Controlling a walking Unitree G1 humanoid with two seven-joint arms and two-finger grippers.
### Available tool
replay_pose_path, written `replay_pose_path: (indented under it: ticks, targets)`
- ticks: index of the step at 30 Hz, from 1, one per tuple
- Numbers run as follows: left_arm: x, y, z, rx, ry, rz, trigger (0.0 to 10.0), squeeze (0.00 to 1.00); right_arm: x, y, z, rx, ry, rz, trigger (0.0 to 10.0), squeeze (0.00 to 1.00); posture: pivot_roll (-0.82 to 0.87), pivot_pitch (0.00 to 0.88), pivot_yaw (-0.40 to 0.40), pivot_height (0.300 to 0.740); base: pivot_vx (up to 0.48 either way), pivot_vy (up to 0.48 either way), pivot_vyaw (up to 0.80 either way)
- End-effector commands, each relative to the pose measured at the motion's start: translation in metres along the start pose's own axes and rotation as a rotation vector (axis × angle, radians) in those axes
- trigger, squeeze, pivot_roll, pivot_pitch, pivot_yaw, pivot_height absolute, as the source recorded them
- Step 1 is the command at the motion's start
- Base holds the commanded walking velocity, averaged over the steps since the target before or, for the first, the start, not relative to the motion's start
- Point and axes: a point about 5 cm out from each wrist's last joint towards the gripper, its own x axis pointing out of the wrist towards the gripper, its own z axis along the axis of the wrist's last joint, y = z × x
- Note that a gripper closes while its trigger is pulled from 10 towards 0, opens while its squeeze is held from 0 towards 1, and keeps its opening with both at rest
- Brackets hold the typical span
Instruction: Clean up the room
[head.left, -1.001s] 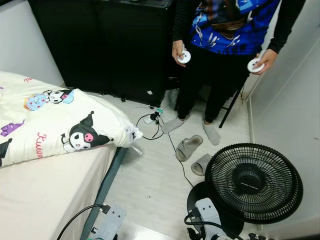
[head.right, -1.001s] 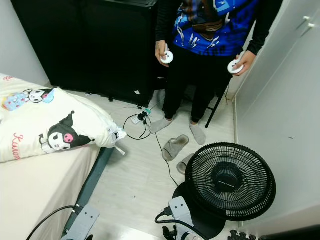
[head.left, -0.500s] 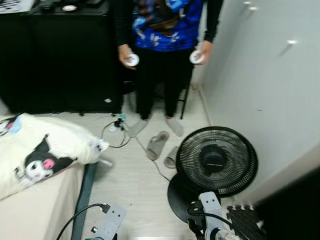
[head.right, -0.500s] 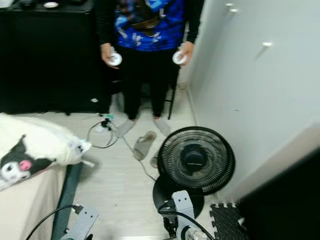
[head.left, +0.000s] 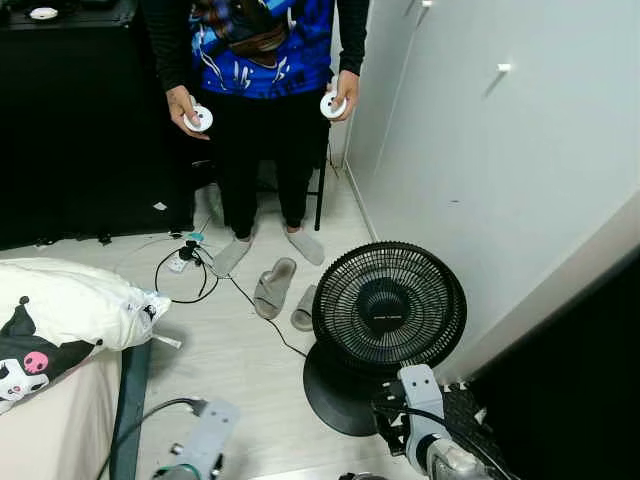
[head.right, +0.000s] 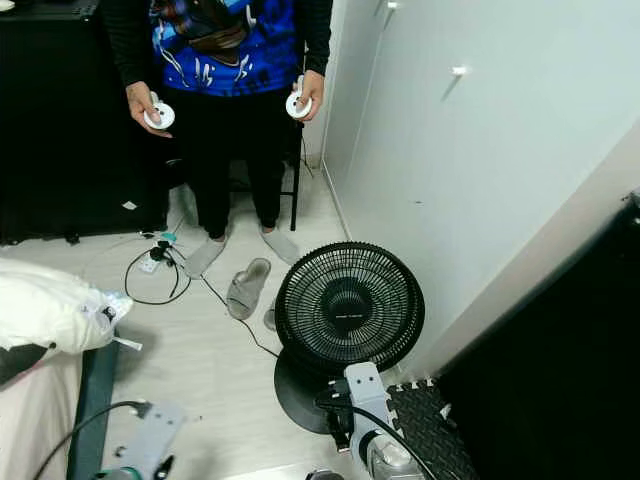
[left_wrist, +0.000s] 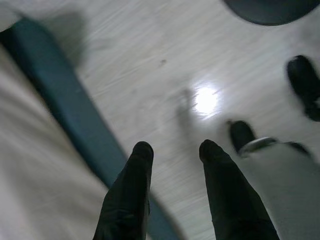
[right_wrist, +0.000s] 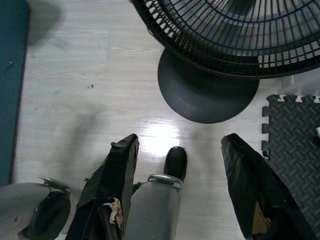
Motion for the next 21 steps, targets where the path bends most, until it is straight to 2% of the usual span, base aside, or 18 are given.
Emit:
replay_pose_path:
  ticks: [1,11,21]
  targets:
    - [-0.0011,-0.0061,-0.0048,-0.017,0.011,-0.025,10.0,0.00,-0.0007,0.0007,-0.0028,0.019,0.002,-0.005,10.0,0.00,-0.05,0.000,0.020,0.740,0.000,0.000,0.00]
    - [-0.0025,0.0017,-0.0108,-0.022,0.021,-0.015,10.0,0.00,-0.0024,0.0018,-0.0075,0.014,0.007,0.001,10.0,0.00,-0.06,0.000,0.020,0.740,-0.316,0.000,0.00]
    - [-0.0034,0.0035,-0.0146,-0.021,0.030,-0.013,10.0,0.00,-0.0030,0.0019,-0.0091,0.011,0.011,0.003,10.0,0.00,-0.06,0.000,0.020,0.740,-0.431,0.000,0.00]
